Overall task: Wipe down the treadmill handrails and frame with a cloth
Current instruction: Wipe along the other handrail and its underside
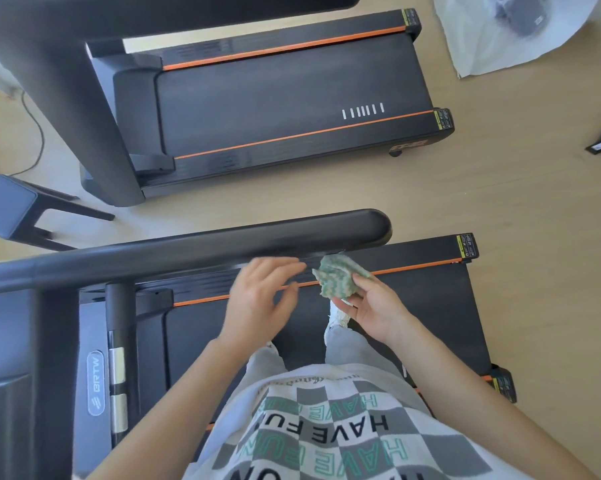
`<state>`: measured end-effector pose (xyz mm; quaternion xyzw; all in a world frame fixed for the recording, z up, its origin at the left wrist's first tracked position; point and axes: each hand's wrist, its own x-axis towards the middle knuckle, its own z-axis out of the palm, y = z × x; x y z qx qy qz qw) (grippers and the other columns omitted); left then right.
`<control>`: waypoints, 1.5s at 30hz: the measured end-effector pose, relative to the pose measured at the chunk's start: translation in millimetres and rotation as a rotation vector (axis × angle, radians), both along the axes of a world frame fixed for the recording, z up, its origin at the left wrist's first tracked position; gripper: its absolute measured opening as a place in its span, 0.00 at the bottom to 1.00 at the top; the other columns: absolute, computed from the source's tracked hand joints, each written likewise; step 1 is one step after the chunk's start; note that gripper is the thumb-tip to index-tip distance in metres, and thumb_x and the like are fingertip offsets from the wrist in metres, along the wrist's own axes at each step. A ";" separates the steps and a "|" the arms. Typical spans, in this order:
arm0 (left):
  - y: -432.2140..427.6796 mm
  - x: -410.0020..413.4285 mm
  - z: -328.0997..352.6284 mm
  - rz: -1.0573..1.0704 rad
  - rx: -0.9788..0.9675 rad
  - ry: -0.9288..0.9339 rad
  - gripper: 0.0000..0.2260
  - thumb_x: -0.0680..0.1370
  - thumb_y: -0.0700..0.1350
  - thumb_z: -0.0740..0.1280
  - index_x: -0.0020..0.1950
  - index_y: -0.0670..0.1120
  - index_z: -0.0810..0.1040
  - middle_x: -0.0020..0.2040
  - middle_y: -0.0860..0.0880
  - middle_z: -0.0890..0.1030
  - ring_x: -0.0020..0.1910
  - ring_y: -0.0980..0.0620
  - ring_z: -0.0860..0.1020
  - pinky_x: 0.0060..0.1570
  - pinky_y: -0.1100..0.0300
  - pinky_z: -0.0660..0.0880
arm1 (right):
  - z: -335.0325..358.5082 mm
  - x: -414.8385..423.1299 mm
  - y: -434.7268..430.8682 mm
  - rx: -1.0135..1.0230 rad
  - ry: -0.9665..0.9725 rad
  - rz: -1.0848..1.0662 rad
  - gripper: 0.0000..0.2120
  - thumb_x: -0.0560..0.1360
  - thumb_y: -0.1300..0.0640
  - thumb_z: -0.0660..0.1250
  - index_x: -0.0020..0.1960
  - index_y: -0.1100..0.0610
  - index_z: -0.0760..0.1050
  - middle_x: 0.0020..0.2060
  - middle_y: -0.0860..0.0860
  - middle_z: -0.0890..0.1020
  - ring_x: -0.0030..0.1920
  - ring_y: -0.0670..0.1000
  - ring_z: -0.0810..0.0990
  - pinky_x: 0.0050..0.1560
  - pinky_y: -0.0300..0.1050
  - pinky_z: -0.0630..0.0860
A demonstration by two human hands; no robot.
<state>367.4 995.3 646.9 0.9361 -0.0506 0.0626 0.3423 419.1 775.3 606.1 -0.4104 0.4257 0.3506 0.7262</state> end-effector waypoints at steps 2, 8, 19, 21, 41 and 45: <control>15.1 12.2 7.2 0.096 0.079 -0.059 0.12 0.77 0.41 0.68 0.58 0.46 0.84 0.59 0.52 0.83 0.57 0.47 0.80 0.55 0.50 0.73 | -14.4 0.8 -5.6 0.005 0.065 -0.115 0.13 0.84 0.61 0.60 0.66 0.58 0.76 0.63 0.58 0.82 0.60 0.59 0.82 0.51 0.53 0.84; 51.0 34.2 -2.6 0.137 0.321 0.109 0.21 0.77 0.55 0.65 0.68 0.50 0.78 0.67 0.51 0.78 0.66 0.45 0.74 0.63 0.49 0.67 | -31.4 5.9 -1.8 0.073 0.110 -0.349 0.16 0.82 0.61 0.63 0.69 0.61 0.74 0.66 0.59 0.79 0.65 0.60 0.79 0.49 0.52 0.85; 53.7 33.0 -11.2 0.097 0.330 0.128 0.23 0.77 0.55 0.65 0.71 0.51 0.75 0.69 0.52 0.76 0.67 0.47 0.72 0.67 0.49 0.63 | -30.5 11.5 31.1 0.512 0.072 -0.394 0.35 0.77 0.31 0.58 0.70 0.56 0.75 0.67 0.61 0.79 0.67 0.68 0.76 0.68 0.69 0.69; 55.8 32.3 -8.6 0.085 0.368 0.127 0.23 0.77 0.56 0.65 0.72 0.52 0.75 0.69 0.53 0.76 0.67 0.48 0.72 0.68 0.48 0.62 | -31.1 10.0 39.7 0.549 0.089 -0.397 0.39 0.76 0.27 0.55 0.72 0.56 0.73 0.67 0.62 0.78 0.68 0.69 0.75 0.69 0.70 0.68; 60.4 30.8 -11.0 0.084 0.337 0.115 0.23 0.76 0.54 0.66 0.72 0.54 0.76 0.71 0.54 0.75 0.70 0.49 0.72 0.71 0.47 0.60 | -28.1 24.5 -7.3 0.363 0.013 -0.505 0.37 0.77 0.29 0.56 0.69 0.58 0.76 0.65 0.64 0.79 0.66 0.67 0.77 0.67 0.70 0.70; 67.5 31.5 -11.6 0.012 0.323 0.111 0.25 0.75 0.49 0.68 0.74 0.52 0.74 0.73 0.52 0.74 0.72 0.47 0.71 0.71 0.48 0.60 | -23.7 10.3 30.9 0.408 0.088 -0.460 0.38 0.78 0.29 0.54 0.71 0.59 0.74 0.64 0.64 0.79 0.66 0.68 0.77 0.67 0.68 0.71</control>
